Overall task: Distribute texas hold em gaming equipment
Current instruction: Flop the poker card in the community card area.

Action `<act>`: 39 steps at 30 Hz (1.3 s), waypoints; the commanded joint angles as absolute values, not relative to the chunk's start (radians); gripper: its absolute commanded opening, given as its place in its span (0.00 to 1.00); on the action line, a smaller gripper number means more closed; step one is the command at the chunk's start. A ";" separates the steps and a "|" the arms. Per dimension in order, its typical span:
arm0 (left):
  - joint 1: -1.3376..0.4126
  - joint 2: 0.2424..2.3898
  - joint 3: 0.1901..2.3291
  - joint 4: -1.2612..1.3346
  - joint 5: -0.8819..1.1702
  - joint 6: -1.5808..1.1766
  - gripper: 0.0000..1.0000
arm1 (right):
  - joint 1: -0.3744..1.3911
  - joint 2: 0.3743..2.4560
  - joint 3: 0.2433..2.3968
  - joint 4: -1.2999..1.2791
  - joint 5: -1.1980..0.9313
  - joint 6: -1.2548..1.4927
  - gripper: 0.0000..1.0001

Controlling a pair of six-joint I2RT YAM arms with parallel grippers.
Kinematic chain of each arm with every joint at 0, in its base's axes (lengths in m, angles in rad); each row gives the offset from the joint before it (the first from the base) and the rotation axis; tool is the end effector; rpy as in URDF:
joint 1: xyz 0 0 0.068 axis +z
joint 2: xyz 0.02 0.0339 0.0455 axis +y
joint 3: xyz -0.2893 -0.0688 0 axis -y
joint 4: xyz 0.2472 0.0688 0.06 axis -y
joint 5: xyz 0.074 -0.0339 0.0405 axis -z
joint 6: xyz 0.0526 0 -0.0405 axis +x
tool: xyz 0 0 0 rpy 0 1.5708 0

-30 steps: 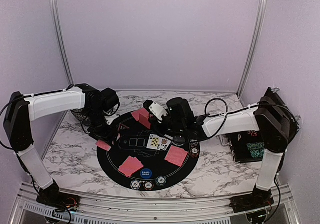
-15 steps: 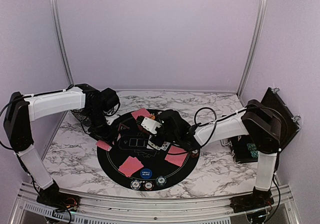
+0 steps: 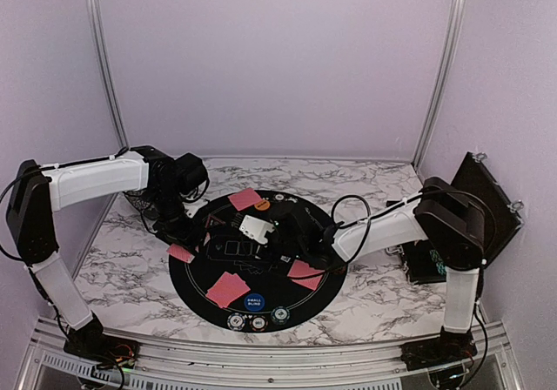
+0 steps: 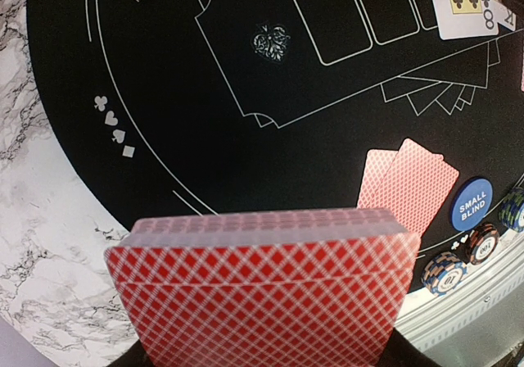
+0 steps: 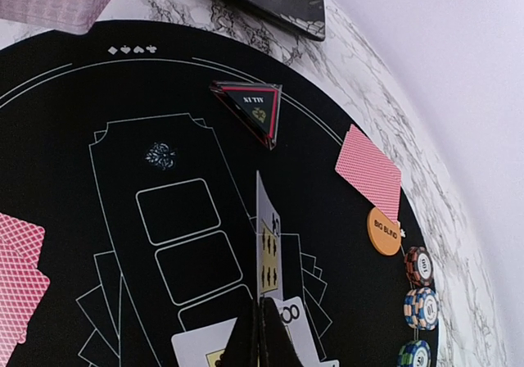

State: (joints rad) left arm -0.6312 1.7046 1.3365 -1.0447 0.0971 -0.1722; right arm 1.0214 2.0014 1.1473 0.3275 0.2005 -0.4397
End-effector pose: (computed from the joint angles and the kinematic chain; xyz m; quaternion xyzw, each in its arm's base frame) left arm 0.2640 -0.1993 0.2425 0.2302 0.9687 -0.0753 0.0536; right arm 0.2475 0.3842 0.1663 -0.5383 0.6756 0.0592 0.5002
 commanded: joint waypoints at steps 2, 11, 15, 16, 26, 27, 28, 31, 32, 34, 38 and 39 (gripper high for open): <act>-0.627 1.672 1.331 -1.047 0.112 -0.171 0.57 | 1.048 2.013 1.143 0.319 0.192 -0.405 0.01; -0.627 1.677 1.332 -1.046 0.114 -0.171 0.57 | 1.072 2.005 1.118 0.305 0.184 -0.362 0.13; -0.627 1.675 1.329 -1.046 0.114 -0.171 0.57 | 1.076 2.001 1.104 0.296 0.170 -0.334 0.16; -0.627 1.675 1.329 -1.046 0.115 -0.172 0.57 | 1.077 1.997 1.101 0.295 0.166 -0.328 0.17; -0.627 1.677 1.331 -1.043 0.118 -0.170 0.57 | 1.062 1.916 1.132 0.221 0.105 -0.177 0.27; -0.627 1.677 1.331 -1.043 0.118 -0.170 0.57 | 1.057 1.911 1.145 0.202 0.115 -0.156 0.28; -0.627 1.676 1.331 -1.043 0.119 -0.169 0.57 | 1.051 1.904 1.159 0.181 0.108 -0.137 0.28; -0.627 1.675 1.331 -1.043 0.119 -0.170 0.57 | 1.026 1.874 1.178 0.141 0.082 -0.067 0.32; -0.627 1.675 1.332 -1.043 0.119 -0.170 0.57 | 1.016 1.862 1.181 0.133 0.066 -0.044 0.33; -0.629 1.676 1.332 -1.042 0.118 -0.171 0.57 | 0.995 1.833 1.178 0.129 0.034 0.004 0.36; -0.629 1.678 1.333 -1.043 0.118 -0.174 0.57 | 0.944 1.784 1.173 0.116 -0.072 0.113 0.40; -0.630 1.679 1.334 -1.043 0.119 -0.175 0.57 | 0.933 1.776 1.169 0.118 -0.092 0.138 0.41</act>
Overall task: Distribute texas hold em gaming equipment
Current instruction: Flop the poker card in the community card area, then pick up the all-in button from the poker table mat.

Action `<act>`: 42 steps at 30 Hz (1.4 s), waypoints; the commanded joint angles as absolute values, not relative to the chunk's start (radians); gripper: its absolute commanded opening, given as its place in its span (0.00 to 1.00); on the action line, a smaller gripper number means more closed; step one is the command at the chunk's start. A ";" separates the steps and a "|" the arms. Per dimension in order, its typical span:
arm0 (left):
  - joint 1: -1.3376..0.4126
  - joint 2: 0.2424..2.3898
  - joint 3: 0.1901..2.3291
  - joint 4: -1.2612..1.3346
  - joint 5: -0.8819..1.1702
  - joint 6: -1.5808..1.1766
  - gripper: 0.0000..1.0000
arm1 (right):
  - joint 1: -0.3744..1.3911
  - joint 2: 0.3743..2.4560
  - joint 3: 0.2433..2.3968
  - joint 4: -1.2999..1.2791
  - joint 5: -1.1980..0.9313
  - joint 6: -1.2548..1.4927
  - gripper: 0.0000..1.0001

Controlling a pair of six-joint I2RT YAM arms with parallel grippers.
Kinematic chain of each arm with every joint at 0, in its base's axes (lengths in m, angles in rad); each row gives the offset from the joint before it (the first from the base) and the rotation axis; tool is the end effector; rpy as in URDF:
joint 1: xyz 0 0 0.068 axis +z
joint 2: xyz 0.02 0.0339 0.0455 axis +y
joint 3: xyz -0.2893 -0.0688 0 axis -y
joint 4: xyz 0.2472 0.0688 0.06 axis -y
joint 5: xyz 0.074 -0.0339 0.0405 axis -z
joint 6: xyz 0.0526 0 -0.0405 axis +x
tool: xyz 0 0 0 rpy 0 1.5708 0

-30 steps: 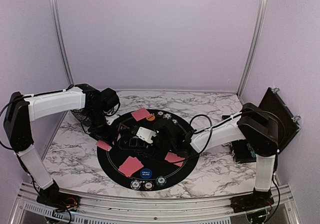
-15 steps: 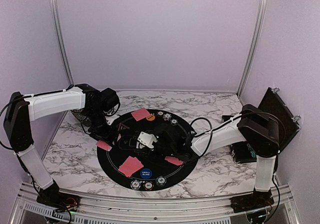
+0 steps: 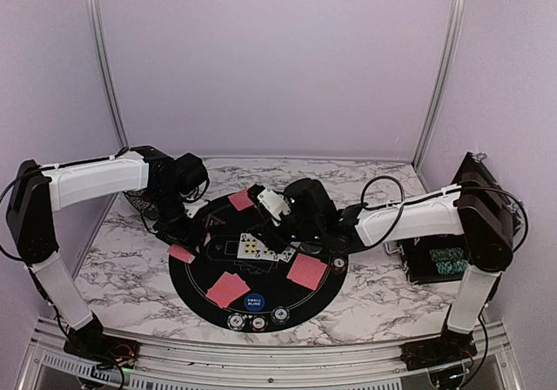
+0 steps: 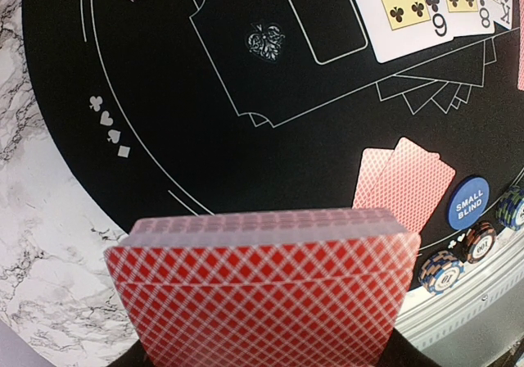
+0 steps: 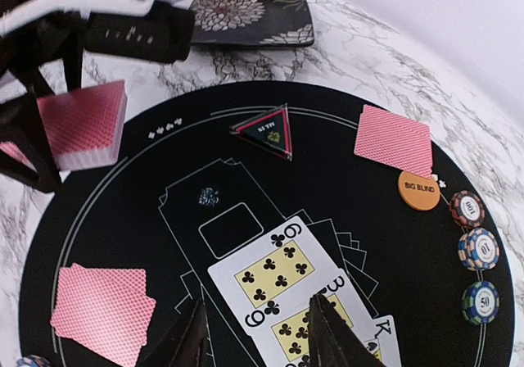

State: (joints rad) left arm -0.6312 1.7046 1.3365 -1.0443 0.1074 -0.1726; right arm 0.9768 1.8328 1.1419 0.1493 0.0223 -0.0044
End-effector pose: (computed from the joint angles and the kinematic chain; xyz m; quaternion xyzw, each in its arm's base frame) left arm 0.2637 -0.1997 0.2425 0.2304 0.9684 -0.0801 0.0518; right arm 0.2428 0.3575 0.2164 -0.4053 0.7704 0.2214 0.4397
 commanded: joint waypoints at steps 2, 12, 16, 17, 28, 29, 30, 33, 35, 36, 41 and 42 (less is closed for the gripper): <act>-0.630 1.682 1.335 -1.044 0.119 -0.175 0.57 | 0.914 1.764 1.165 0.121 -0.132 0.184 0.42; -0.630 1.686 1.344 -1.043 0.120 -0.176 0.57 | 0.864 1.738 1.145 0.144 -0.258 0.305 0.48; -0.630 1.685 1.342 -1.043 0.119 -0.177 0.57 | 0.845 1.734 1.132 0.157 -0.284 0.335 0.48; -0.630 1.685 1.343 -1.042 0.118 -0.179 0.57 | 0.844 1.732 1.130 0.155 -0.284 0.337 0.48; -0.630 1.689 1.344 -1.043 0.114 -0.182 0.57 | 0.840 1.721 1.120 0.113 -0.264 0.341 0.48; -0.630 1.688 1.345 -1.043 0.115 -0.183 0.57 | 0.841 1.721 1.121 0.107 -0.259 0.340 0.49; -0.630 1.690 1.347 -1.043 0.113 -0.184 0.57 | 0.840 1.722 1.125 0.095 -0.249 0.339 0.49; -0.630 1.695 1.352 -1.043 0.110 -0.182 0.57 | 0.838 1.719 1.135 0.053 -0.211 0.325 0.49; -0.630 1.697 1.352 -1.043 0.107 -0.182 0.57 | 0.837 1.710 1.137 0.024 -0.177 0.320 0.49; -0.630 1.699 1.351 -1.042 0.107 -0.182 0.57 | 0.832 1.708 1.138 0.009 -0.165 0.319 0.50; -0.630 1.701 1.355 -1.043 0.107 -0.180 0.57 | 0.808 1.695 1.132 -0.040 -0.149 0.318 0.51; -0.630 1.701 1.355 -1.043 0.106 -0.181 0.57 | 0.807 1.693 1.133 -0.050 -0.144 0.313 0.51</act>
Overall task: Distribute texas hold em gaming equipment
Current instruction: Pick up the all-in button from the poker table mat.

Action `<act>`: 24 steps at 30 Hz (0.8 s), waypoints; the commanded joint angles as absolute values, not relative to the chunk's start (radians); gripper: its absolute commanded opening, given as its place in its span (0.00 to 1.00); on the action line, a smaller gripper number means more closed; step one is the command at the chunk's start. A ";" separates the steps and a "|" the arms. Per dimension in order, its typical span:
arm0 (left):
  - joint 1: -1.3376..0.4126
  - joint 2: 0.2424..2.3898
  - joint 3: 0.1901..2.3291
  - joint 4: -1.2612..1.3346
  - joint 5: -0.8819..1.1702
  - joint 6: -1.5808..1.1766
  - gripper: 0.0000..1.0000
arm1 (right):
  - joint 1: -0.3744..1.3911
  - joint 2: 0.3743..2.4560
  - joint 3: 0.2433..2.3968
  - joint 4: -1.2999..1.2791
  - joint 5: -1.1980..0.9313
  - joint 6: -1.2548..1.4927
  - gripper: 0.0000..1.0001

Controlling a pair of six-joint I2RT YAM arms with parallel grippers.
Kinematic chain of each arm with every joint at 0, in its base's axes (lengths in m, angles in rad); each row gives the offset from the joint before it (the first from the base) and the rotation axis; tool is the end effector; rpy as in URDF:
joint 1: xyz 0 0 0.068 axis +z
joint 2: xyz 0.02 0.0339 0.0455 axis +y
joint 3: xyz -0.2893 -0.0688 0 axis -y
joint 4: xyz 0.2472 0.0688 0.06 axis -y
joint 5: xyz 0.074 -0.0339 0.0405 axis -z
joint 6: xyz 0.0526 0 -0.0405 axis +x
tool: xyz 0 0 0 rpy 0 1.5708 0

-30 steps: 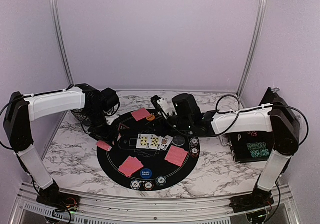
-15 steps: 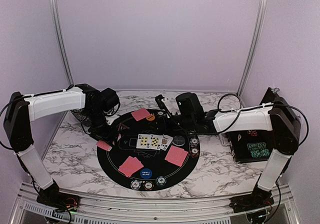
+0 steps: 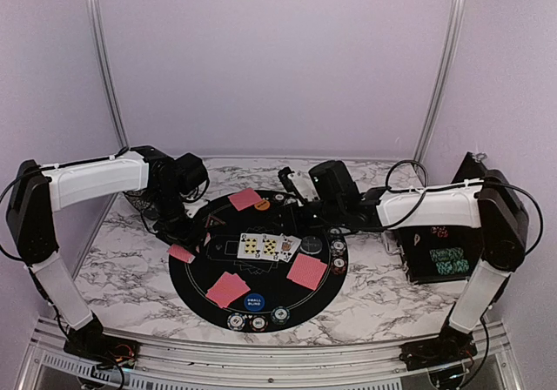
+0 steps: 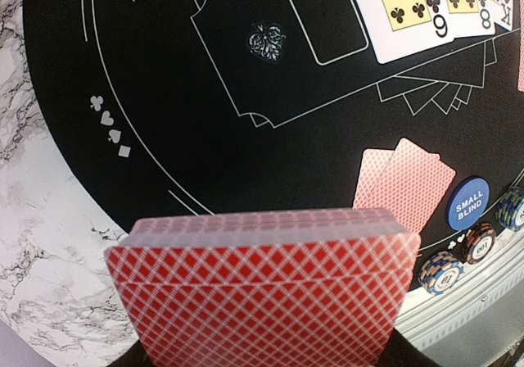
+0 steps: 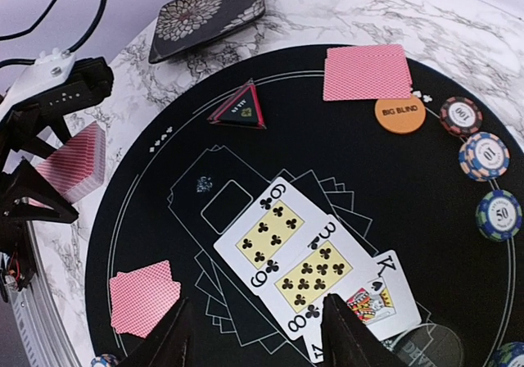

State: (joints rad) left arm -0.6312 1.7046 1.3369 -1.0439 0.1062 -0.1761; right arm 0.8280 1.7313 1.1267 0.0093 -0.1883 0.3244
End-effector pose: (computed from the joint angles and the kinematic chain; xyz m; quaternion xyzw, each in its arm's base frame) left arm 0.2638 -0.1997 0.2426 0.2287 0.9688 -0.0798 0.0522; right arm 0.2685 0.3070 0.2375 -0.2618 0.8408 0.3238 0.3460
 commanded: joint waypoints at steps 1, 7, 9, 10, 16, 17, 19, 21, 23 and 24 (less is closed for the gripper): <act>-0.630 1.702 1.355 -1.042 0.106 -0.182 0.57 | 0.807 1.691 1.134 -0.059 -0.136 0.309 0.51; -0.629 1.705 1.352 -1.042 0.098 -0.188 0.57 | 0.806 1.694 1.135 -0.097 -0.128 0.302 0.54; -0.629 1.708 1.351 -1.041 0.097 -0.189 0.57 | 0.807 1.706 1.149 -0.108 -0.130 0.302 0.54; -0.629 1.709 1.350 -1.040 0.097 -0.191 0.57 | 0.807 1.714 1.159 -0.112 -0.130 0.302 0.54; -0.623 1.700 1.330 -1.028 0.090 -0.208 0.57 | 0.807 1.812 1.271 -0.139 -0.109 0.289 0.57; -0.620 1.697 1.325 -1.027 0.089 -0.209 0.57 | 0.810 1.830 1.289 -0.134 -0.105 0.287 0.58; -0.613 1.688 1.312 -1.025 0.089 -0.210 0.57 | 0.813 1.865 1.332 -0.124 -0.096 0.278 0.60; -0.604 1.676 1.295 -1.022 0.090 -0.213 0.57 | 0.822 1.909 1.388 -0.116 -0.073 0.264 0.62; -0.592 1.660 1.276 -1.019 0.092 -0.216 0.57 | 0.830 1.965 1.458 -0.130 -0.055 0.250 0.64; -0.588 1.652 1.267 -1.016 0.092 -0.218 0.57 | 0.834 1.993 1.492 -0.134 -0.045 0.244 0.65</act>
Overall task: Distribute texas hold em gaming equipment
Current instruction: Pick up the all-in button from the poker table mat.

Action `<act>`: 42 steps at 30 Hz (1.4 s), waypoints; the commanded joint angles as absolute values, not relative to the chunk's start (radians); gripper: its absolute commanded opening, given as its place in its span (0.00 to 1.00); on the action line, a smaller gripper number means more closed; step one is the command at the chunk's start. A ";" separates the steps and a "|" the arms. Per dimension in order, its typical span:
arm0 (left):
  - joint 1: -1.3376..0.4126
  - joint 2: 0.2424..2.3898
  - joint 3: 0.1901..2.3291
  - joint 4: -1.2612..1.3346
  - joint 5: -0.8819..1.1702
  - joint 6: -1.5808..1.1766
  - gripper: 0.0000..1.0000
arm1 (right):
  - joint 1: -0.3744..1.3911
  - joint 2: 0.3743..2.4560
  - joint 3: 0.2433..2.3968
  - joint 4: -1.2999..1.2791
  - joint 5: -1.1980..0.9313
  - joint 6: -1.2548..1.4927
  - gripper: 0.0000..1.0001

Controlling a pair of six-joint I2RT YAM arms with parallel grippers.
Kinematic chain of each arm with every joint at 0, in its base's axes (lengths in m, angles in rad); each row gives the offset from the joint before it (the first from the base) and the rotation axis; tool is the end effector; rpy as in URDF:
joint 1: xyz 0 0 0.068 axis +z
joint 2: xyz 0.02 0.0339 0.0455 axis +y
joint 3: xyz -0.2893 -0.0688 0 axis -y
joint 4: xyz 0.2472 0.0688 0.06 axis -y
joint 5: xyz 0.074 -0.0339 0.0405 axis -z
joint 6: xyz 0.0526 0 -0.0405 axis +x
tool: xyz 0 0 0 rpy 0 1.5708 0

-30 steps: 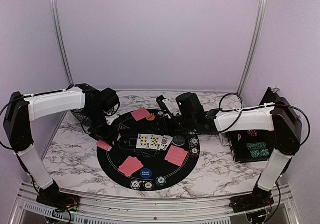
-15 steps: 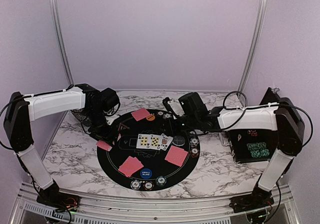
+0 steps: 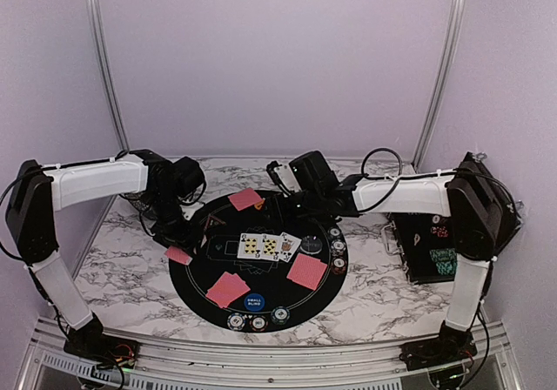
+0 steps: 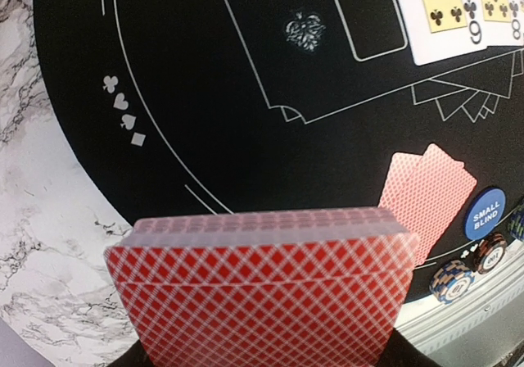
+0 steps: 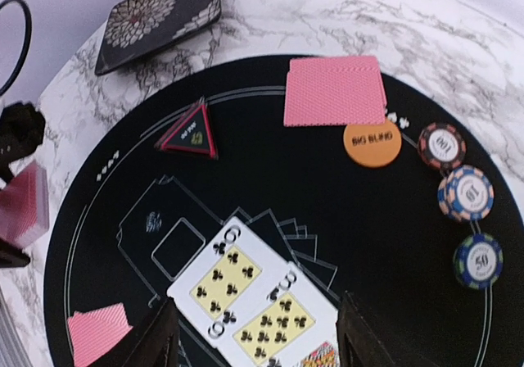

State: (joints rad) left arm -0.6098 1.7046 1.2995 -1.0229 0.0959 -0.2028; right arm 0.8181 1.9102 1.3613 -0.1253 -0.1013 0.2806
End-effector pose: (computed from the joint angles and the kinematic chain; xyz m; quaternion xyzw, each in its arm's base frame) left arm 0.2655 -0.1916 0.2329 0.2047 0.9751 -0.0721 0.0466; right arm 0.3087 0.3373 0.2296 -0.2601 0.8619 0.2649 0.3454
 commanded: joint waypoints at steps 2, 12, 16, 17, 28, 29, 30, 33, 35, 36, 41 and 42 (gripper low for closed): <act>-0.577 1.632 1.247 -1.013 0.094 -0.222 0.57 | 0.844 2.052 1.563 -0.148 -0.037 0.235 0.67; -0.519 1.537 1.131 -0.995 0.116 -0.235 0.57 | 0.902 2.326 1.912 -0.276 0.037 0.209 0.73; -0.508 1.520 1.111 -0.991 0.123 -0.236 0.57 | 0.924 2.432 2.077 -0.331 0.055 0.190 0.76; -0.506 1.517 1.108 -0.991 0.123 -0.235 0.57 | 0.930 2.454 2.111 -0.341 0.057 0.182 0.78; -0.492 1.504 1.106 -0.992 0.129 -0.231 0.57 | 0.964 2.627 2.341 -0.340 0.077 0.140 0.89; -0.492 1.503 1.106 -0.992 0.128 -0.231 0.57 | 0.965 2.636 2.350 -0.335 0.081 0.134 0.90; -0.492 1.503 1.106 -0.992 0.128 -0.231 0.57 | 0.964 2.644 2.358 -0.329 0.084 0.128 0.91; -0.493 1.500 1.107 -0.992 0.130 -0.230 0.57 | 0.964 2.668 2.377 -0.316 0.081 0.111 0.93; -0.492 1.498 1.108 -0.992 0.128 -0.229 0.57 | 0.965 2.687 2.393 -0.314 0.088 0.103 0.94; -0.492 1.497 1.108 -0.992 0.128 -0.228 0.57 | 0.965 2.690 2.394 -0.310 0.091 0.099 0.94; -0.492 1.497 1.111 -0.992 0.130 -0.229 0.57 | 0.965 2.726 2.416 -0.298 0.088 0.081 0.97; -0.491 1.497 1.112 -0.993 0.129 -0.229 0.57 | 0.965 2.732 2.421 -0.296 0.091 0.078 0.98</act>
State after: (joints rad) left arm -0.4965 1.5360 1.1072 -0.9955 0.1162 -0.2279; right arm 0.9630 2.6942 2.3611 -0.3233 0.0734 0.1032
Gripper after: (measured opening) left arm 0.669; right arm 0.972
